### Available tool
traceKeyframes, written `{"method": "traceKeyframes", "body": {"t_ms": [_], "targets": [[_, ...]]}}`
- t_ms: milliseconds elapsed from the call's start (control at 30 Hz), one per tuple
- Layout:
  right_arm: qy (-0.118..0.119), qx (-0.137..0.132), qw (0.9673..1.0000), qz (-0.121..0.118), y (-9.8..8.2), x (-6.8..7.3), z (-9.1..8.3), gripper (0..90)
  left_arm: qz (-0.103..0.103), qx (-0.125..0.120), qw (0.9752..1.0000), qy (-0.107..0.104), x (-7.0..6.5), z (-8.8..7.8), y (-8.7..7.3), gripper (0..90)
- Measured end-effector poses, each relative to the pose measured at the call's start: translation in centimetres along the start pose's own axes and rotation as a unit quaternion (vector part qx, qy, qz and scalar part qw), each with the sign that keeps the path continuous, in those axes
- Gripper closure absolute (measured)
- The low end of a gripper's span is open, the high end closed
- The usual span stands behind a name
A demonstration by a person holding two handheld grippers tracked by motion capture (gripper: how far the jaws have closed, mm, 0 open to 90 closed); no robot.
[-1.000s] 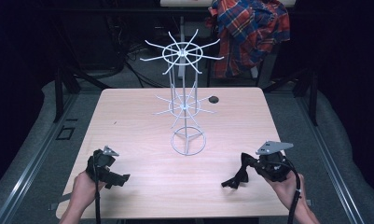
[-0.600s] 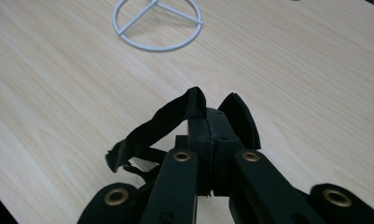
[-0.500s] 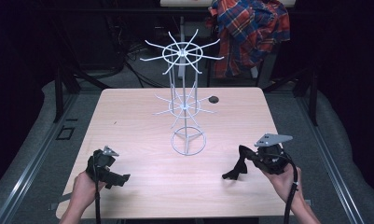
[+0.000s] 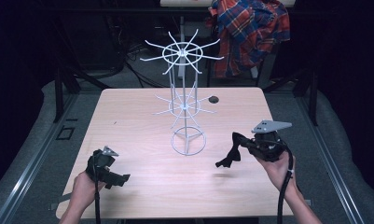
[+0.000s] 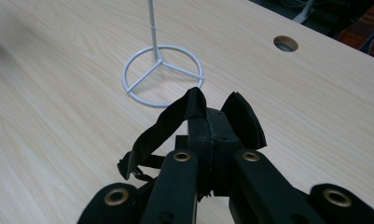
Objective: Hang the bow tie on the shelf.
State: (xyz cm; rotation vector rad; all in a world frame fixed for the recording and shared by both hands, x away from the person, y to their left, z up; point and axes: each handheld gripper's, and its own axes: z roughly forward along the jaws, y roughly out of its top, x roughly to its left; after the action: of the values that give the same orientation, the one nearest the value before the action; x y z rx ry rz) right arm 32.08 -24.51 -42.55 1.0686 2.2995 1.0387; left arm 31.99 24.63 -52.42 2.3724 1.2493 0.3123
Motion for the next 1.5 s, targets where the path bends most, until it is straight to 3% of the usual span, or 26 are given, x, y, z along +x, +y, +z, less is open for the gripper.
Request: {"method": "traceKeyframes", "body": {"t_ms": [600,1133,1500], "targets": [[0.003,-0.021,0.9998,-0.005,2.6,0.0,1.1,90.0,-0.001,0.001,1.0,-0.001,0.0,0.0,0.0,0.0],[0.004,-0.011,0.9999,-0.006,4.3,-0.5,2.5,90.0,-0.002,0.002,1.0,-0.002,0.1,0.0,-0.1,0.0],[0.001,-0.024,0.9997,-0.004,6.0,-0.8,2.7,90.0,-0.001,0.002,1.0,-0.003,0.1,0.0,-0.1,0.0]]}}
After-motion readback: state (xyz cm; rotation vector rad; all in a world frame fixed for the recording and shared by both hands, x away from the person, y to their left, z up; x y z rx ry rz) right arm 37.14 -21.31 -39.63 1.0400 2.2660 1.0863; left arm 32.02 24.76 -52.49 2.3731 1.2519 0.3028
